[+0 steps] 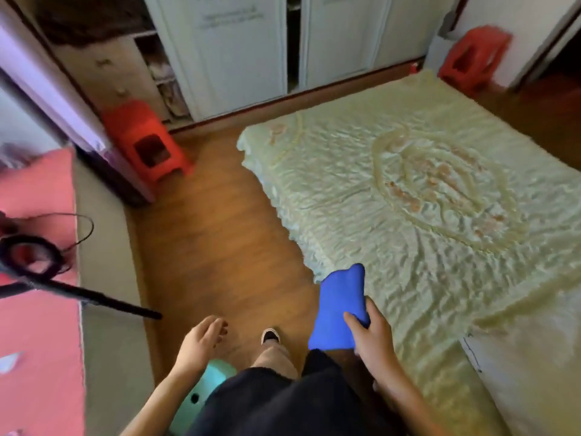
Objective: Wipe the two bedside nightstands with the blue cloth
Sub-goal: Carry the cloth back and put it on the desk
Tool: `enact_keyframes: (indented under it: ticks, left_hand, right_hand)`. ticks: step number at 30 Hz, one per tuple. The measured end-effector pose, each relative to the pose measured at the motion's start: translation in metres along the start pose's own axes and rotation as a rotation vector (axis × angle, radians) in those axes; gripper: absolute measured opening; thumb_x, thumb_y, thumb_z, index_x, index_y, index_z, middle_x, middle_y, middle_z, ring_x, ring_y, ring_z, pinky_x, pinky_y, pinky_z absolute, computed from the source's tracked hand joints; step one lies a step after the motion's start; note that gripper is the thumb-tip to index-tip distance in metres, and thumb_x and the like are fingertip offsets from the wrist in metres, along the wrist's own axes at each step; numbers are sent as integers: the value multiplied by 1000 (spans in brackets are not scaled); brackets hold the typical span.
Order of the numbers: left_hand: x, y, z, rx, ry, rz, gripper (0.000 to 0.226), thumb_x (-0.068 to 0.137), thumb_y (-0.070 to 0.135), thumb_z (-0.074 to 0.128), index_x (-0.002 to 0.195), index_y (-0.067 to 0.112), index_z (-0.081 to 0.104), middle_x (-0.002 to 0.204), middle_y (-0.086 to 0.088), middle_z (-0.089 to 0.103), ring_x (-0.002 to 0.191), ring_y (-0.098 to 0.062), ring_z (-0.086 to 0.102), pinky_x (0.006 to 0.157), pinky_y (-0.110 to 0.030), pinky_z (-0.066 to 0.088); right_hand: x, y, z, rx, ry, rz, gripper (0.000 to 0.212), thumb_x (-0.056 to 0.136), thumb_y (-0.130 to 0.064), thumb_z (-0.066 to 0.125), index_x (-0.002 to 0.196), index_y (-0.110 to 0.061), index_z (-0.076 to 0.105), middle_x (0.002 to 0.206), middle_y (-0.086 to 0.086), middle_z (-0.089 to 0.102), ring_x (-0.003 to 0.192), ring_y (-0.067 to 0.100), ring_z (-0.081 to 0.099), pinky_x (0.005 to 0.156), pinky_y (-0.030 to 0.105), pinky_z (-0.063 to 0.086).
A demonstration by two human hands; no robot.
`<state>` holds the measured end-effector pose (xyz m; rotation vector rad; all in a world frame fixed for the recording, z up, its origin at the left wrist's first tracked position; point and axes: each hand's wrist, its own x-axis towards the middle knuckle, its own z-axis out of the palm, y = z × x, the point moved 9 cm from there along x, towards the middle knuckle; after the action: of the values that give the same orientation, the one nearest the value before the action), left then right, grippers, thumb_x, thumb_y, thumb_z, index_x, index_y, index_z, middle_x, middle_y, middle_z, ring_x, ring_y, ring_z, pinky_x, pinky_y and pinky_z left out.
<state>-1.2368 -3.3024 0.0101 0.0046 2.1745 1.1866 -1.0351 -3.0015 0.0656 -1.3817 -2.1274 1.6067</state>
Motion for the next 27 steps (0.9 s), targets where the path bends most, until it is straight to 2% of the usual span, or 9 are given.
enact_keyframes:
  ticks: [3, 7, 8, 10, 13, 16, 19, 23, 27]
  left_hand:
    - [5, -45, -46, -99, 135, -125, 27, 98, 21, 47, 86, 16, 71, 84, -6, 73, 81, -24, 66, 82, -42, 52]
    - [37, -58, -75, -150, 199, -202, 31, 99, 23, 46, 82, 17, 71, 85, -7, 74, 78, -24, 66, 77, -41, 52]
    - [51, -51, -80, -165, 204, -201, 31, 99, 24, 46, 82, 17, 71, 86, -7, 73, 79, -25, 65, 74, -39, 52]
    - [79, -26, -91, -176, 212, -170, 30, 100, 24, 44, 85, 16, 69, 88, -6, 72, 83, -23, 66, 74, -34, 52]
    - [123, 25, -105, -185, 219, -109, 28, 100, 25, 44, 89, 14, 67, 89, -3, 71, 88, -18, 66, 78, -28, 53]
    - [171, 72, -118, -180, 206, -49, 27, 100, 29, 44, 92, 17, 67, 91, 0, 71, 88, -13, 67, 80, -28, 54]
    - [225, 109, -125, -171, 181, -21, 29, 100, 29, 44, 96, 12, 67, 93, -1, 72, 89, -14, 67, 82, -30, 54]
    - [304, 140, -130, -171, 171, -62, 30, 100, 30, 44, 98, 12, 67, 92, 1, 72, 89, -15, 67, 83, -35, 54]
    - [380, 175, -150, -220, 228, -131, 26, 100, 28, 45, 93, 16, 67, 92, 0, 72, 88, -16, 67, 85, -34, 53]
  right_hand:
    - [47, -40, 45, -49, -116, -60, 6, 87, -11, 63, 87, -11, 57, 82, 16, 62, 75, 31, 59, 63, 34, 44]
    - [103, -86, 85, -36, -179, -75, 8, 89, -6, 61, 91, -13, 61, 84, 2, 66, 68, 2, 60, 62, 18, 45]
    - [117, -95, 92, -42, -182, -73, 8, 90, -5, 60, 93, -13, 61, 84, 0, 66, 68, 1, 60, 61, 16, 45]
    - [145, -112, 102, -60, -172, -73, 6, 90, -4, 60, 93, -10, 60, 83, 2, 64, 72, 10, 60, 60, 17, 45]
    - [189, -136, 109, -101, -140, -76, 5, 89, -5, 61, 90, -9, 59, 82, 4, 62, 76, 22, 57, 63, 27, 42]
    - [236, -162, 116, -145, -123, -89, 5, 89, -6, 61, 86, -9, 58, 78, 7, 60, 74, 26, 54, 64, 33, 39]
    - [288, -184, 126, -180, -108, -87, 3, 89, -7, 61, 91, -9, 59, 81, 7, 62, 76, 27, 56, 65, 34, 40]
    - [369, -209, 148, -172, -74, -85, 6, 89, -5, 61, 94, -7, 60, 84, 9, 64, 78, 29, 58, 67, 36, 42]
    - [463, -261, 196, -173, -104, -84, 6, 89, -4, 61, 94, -6, 59, 80, 4, 62, 77, 28, 58, 63, 31, 42]
